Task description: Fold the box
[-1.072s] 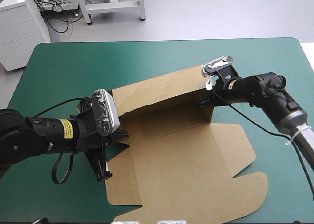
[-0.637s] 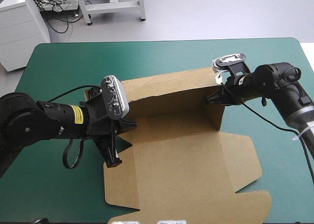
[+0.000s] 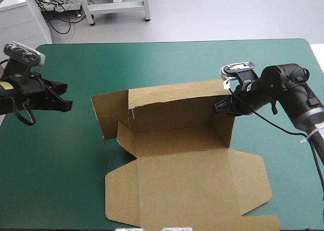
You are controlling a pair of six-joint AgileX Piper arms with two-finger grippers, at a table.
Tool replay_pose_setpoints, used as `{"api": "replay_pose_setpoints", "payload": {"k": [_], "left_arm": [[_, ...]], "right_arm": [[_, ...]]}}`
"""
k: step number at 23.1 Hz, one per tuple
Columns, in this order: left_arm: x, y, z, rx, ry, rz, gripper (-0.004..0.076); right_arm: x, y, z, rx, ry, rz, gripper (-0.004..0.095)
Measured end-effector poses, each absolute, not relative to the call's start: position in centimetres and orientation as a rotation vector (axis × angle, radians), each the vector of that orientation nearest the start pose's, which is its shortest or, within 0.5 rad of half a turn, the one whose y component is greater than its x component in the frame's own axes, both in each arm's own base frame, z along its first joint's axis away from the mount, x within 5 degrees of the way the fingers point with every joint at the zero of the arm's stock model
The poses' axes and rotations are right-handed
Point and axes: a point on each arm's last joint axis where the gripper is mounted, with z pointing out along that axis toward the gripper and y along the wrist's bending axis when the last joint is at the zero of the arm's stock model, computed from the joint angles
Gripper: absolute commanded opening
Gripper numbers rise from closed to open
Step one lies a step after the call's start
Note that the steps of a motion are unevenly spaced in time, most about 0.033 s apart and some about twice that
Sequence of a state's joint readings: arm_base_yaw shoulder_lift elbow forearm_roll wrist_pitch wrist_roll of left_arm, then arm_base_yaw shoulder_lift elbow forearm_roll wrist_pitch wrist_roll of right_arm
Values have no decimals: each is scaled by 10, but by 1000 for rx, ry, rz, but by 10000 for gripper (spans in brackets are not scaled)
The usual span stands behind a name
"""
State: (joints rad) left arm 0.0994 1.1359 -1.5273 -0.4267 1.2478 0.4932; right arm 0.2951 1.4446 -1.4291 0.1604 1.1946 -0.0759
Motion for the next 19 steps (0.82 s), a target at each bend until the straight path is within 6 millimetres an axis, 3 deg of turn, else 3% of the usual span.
{"api": "replay_pose_setpoints", "payload": {"k": [3, 7, 12, 16, 19], "left_arm": [[193, 1, 472, 319, 2249, -148, -8], [193, 3, 472, 301, 2254, -142, -8], [193, 3, 472, 299, 2254, -143, -8], [193, 3, 472, 299, 2254, -142, -9], [193, 3, 472, 299, 2254, -142, -11]], "right_arm": [[288, 102, 346, -462, 2754, 289, -23], [305, 107, 338, -455, 2777, 295, -23], [350, 117, 327, -399, 2685, 298, 32], [368, 122, 321, -403, 2680, 294, 242], [373, 124, 310, -428, 2738, 286, 518]]}}
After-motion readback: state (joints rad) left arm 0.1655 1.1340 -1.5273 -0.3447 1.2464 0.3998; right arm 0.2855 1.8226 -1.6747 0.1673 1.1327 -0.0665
